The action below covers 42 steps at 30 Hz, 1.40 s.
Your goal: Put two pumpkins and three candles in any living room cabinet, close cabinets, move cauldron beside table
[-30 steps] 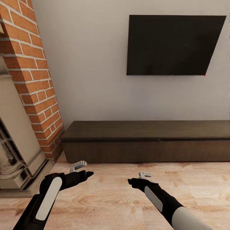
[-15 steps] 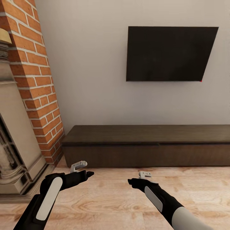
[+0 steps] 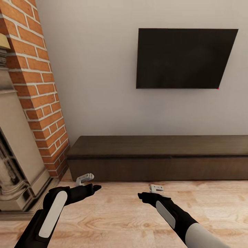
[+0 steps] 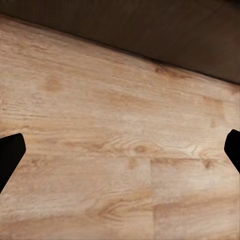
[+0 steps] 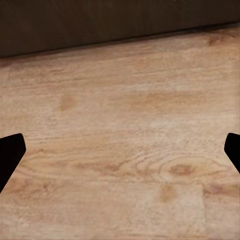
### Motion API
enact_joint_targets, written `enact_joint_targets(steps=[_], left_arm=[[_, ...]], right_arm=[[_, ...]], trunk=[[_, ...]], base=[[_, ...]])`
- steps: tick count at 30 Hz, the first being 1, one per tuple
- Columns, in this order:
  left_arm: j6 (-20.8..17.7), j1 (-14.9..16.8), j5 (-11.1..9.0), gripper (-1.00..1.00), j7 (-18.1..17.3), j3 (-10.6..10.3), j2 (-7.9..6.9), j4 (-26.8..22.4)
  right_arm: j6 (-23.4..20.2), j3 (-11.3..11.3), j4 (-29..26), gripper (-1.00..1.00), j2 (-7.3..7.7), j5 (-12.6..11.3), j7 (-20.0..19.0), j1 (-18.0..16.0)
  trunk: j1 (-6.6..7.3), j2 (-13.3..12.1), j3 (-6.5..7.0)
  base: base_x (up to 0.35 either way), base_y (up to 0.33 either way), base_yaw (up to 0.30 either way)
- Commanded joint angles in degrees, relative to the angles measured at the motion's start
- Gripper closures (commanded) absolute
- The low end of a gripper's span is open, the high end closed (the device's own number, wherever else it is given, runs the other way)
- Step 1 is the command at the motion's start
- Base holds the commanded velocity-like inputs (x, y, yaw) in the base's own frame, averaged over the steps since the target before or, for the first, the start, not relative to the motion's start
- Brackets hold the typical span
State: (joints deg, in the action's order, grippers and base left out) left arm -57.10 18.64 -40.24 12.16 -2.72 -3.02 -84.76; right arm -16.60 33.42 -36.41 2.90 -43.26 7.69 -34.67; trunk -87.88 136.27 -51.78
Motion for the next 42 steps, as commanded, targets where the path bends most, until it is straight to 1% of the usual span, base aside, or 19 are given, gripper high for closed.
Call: enact_joint_targets(steps=[1, 4, 15, 42], left_arm=[[-0.12, 0.02, -0.6, -1.0, 0.6, -0.09, -0.05, -0.05], [-0.12, 0.01, -0.57, -1.0, 0.59, -0.15, 0.0, -0.1], [-0.12, 0.02, -0.45, -1.0, 0.6, -0.22, -0.05, -0.14], [-0.12, 0.01, -0.63, -1.0, 0.6, -0.15, 0.02, -0.14]], right_arm=[[-0.1, 0.42, -0.15, -1.0, 0.09, -0.6, 0.57, -0.05], [-0.16, 0.42, -0.15, -1.0, 0.09, -0.6, 0.57, -0.06], [-0.18, 0.42, -0.12, -1.0, 0.09, -0.6, 0.57, -0.05], [-0.1, 0.42, -0.06, -1.0, 0.09, -0.59, 0.49, -0.05]], trunk=[[0.24, -0.39, 0.05], [0.9, -1.59, 0.38], [3.31, -6.0, 1.57], [9.24, -16.83, 4.5]], base=[[0.0, 0.0, 0.0], [-0.084, 0.0, 0.0], [-0.276, 0.0, 0.0], [-0.009, 0.0, 0.0]])
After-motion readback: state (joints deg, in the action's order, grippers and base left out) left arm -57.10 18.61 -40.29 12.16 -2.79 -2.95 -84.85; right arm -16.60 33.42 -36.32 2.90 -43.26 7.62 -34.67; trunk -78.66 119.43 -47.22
